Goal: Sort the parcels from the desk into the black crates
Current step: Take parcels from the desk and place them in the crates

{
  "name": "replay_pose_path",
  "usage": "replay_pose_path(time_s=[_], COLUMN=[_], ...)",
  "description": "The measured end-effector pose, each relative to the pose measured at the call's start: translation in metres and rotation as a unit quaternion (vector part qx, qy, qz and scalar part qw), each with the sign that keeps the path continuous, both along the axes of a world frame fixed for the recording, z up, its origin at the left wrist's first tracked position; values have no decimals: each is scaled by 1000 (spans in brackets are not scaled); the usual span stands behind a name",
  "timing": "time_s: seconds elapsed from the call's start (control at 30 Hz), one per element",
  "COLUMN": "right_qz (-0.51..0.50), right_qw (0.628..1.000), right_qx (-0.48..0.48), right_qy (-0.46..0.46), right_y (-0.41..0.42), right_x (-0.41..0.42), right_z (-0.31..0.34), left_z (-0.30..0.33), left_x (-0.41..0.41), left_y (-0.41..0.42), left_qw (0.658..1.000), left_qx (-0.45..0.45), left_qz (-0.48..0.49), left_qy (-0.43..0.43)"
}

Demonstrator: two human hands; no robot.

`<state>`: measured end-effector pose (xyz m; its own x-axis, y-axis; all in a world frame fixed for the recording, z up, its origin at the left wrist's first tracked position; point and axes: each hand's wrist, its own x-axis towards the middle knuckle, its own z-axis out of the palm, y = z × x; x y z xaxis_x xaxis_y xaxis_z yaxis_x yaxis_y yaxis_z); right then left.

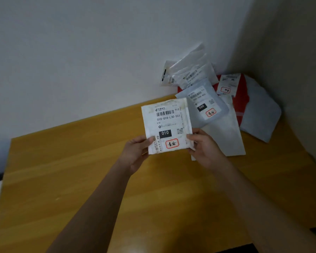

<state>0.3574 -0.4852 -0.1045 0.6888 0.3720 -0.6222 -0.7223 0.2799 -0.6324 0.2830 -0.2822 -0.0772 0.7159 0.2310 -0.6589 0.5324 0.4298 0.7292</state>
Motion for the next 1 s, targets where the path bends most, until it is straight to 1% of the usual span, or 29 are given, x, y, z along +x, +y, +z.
replay_pose_path(time_s=[0.1, 0.23, 0.37, 0.5, 0.6, 0.77, 0.9, 1.0], right_qz=[25, 43, 79, 99, 119, 222, 294, 349], right_qw=[999, 998, 997, 995, 992, 973, 953, 934], right_qx=[18, 33, 8, -14, -17, -12, -15, -18], right_qy=[9, 25, -3, -31, -41, -55, -66, -77], right_y=[20, 48, 78, 120, 160, 257, 342, 398], right_x=[-10, -31, -63, -117, -173, -281, -366, -422], right_z=[7, 15, 28, 45, 51, 57, 67, 76], left_z=[5, 12, 21, 27, 30, 30, 41, 49], left_x=[-24, -57, -96, -155, -216, -352, -459, -529], left_y=[17, 43, 70, 106, 143, 227, 294, 330], left_qw=[999, 998, 997, 996, 996, 993, 985, 972], left_qx=[-22, -34, -36, -40, -34, -7, 20, 36], left_qz=[37, 55, 62, 54, 66, 105, 166, 229], left_qy=[-8, -19, -32, -51, -57, -62, -50, -42])
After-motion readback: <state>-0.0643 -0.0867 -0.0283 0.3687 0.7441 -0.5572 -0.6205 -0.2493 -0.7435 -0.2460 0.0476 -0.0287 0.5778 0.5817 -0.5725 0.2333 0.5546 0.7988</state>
